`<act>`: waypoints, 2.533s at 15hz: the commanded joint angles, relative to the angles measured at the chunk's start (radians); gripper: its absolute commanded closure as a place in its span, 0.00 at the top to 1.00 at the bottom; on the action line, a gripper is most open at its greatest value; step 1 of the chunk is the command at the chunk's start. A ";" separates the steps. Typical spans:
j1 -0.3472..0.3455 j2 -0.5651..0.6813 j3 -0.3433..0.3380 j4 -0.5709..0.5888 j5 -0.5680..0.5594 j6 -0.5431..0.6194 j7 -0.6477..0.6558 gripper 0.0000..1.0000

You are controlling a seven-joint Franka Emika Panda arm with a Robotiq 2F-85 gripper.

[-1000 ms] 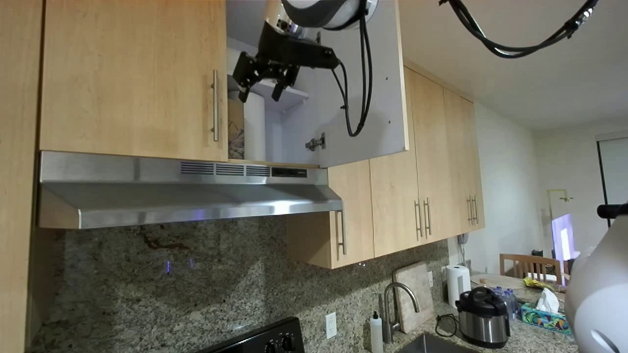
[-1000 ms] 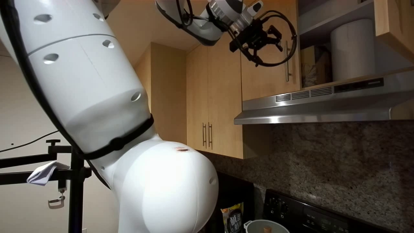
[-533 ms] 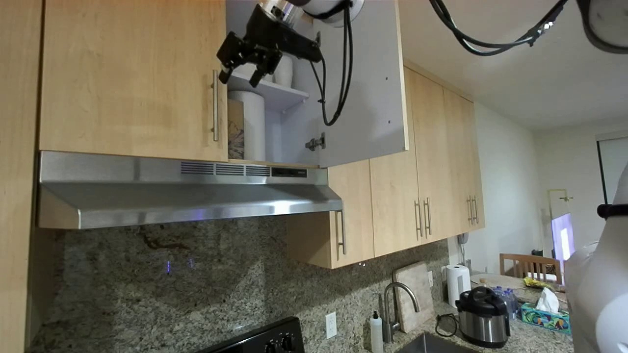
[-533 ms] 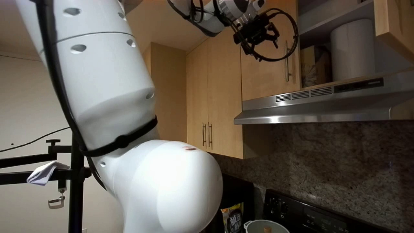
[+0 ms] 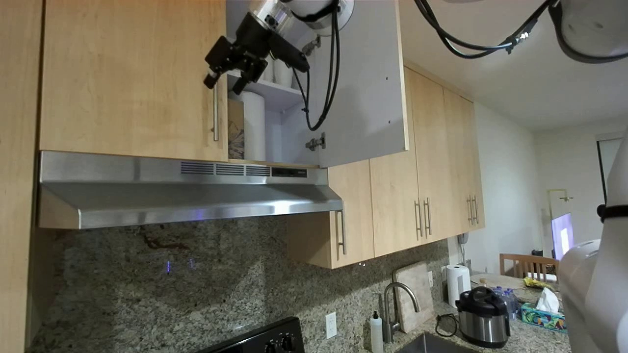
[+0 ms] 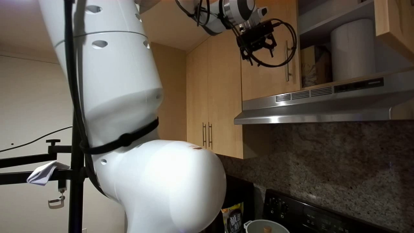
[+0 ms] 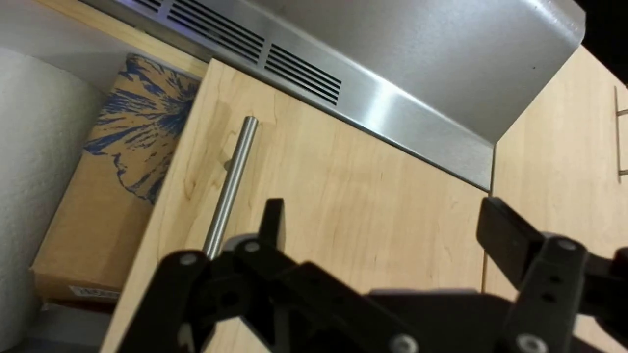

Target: Open the left cabinet door at the top

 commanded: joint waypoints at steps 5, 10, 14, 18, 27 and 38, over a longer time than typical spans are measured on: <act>-0.006 0.018 0.008 0.032 0.025 0.025 -0.039 1.00; 0.009 0.070 -0.026 0.118 0.097 -0.005 -0.111 1.00; -0.018 0.122 -0.034 0.209 0.095 -0.031 -0.120 1.00; -0.020 0.191 -0.052 0.319 0.134 -0.103 -0.161 1.00; -0.028 0.353 -0.088 0.522 0.229 -0.231 -0.214 1.00; -0.044 0.476 -0.101 0.672 0.262 -0.272 -0.206 1.00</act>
